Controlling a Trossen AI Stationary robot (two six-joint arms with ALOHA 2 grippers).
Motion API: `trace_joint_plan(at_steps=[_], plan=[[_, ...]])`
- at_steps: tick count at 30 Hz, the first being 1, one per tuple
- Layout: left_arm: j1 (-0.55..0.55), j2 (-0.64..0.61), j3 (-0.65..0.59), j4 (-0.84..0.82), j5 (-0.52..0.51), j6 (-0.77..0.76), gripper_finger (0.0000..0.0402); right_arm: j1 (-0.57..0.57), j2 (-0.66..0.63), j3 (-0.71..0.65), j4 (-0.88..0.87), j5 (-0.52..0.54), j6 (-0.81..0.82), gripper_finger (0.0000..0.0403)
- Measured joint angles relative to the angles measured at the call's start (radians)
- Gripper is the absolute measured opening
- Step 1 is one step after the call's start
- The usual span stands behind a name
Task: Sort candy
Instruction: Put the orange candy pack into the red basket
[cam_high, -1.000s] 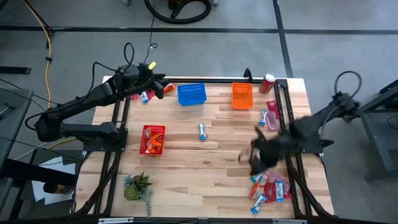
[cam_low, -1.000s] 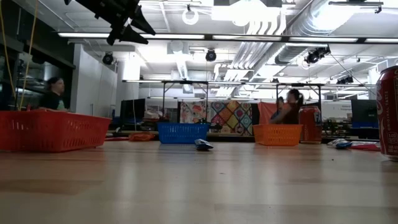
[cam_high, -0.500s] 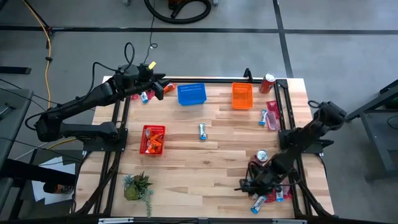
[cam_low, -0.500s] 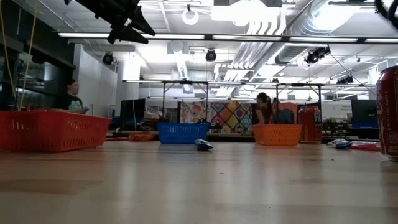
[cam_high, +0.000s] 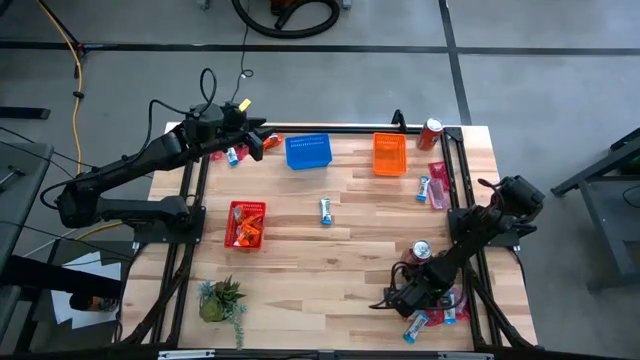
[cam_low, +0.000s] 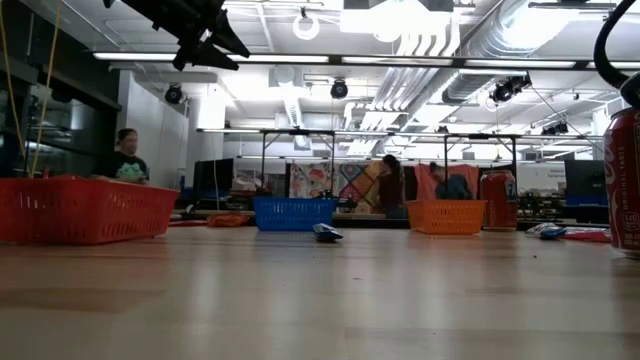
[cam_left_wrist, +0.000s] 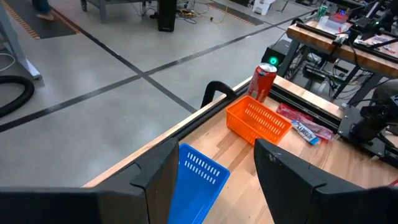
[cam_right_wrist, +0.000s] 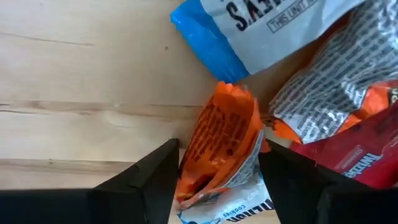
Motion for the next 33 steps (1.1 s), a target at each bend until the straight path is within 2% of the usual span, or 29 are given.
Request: trace_joint_plan(at_steps=[3, 8, 9, 13, 17, 21, 24, 28, 33], plan=[[0.000, 0.000, 0.000, 0.000, 0.000, 0.000, 0.0195, 0.000, -0.005, 0.000, 0.001, -0.010, -0.036, 0.0160], [0.000, 0.000, 0.000, 0.000, 0.000, 0.000, 0.0195, 0.000, -0.039, 0.057, -0.024, -0.052, -0.214, 0.0033], [0.000, 0.000, 0.000, 0.000, 0.000, 0.000, 0.0195, 0.000, -0.055, 0.074, -0.025, -0.052, -0.256, 0.0020], [0.000, 0.000, 0.000, 0.001, -0.002, 0.030, 0.0195, -0.015, -0.144, 0.147, -0.071, -0.023, -0.439, 0.0036], [0.000, 0.000, 0.000, 0.006, -0.006, 0.058, 0.0195, -0.092, -0.243, 0.214, -0.167, 0.095, -0.700, 0.0034], [-0.002, 0.000, 0.000, 0.030, -0.005, 0.049, 0.0195, -0.252, -0.314, 0.250, -0.208, 0.263, -1.009, 0.0009], [-0.010, 0.000, 0.000, 0.046, 0.015, 0.015, 0.0195, -0.408, -0.337, 0.266, -0.187, 0.365, -1.255, 0.0006], [-0.031, 0.000, 0.000, 0.061, 0.068, -0.011, 0.0195, -0.619, -0.331, 0.269, -0.026, 0.383, -1.594, 0.0012], [-0.073, 0.000, 0.000, 0.113, 0.155, -0.034, 0.0195, -0.809, -0.299, 0.270, 0.321, 0.327, -1.928, 0.0013]])
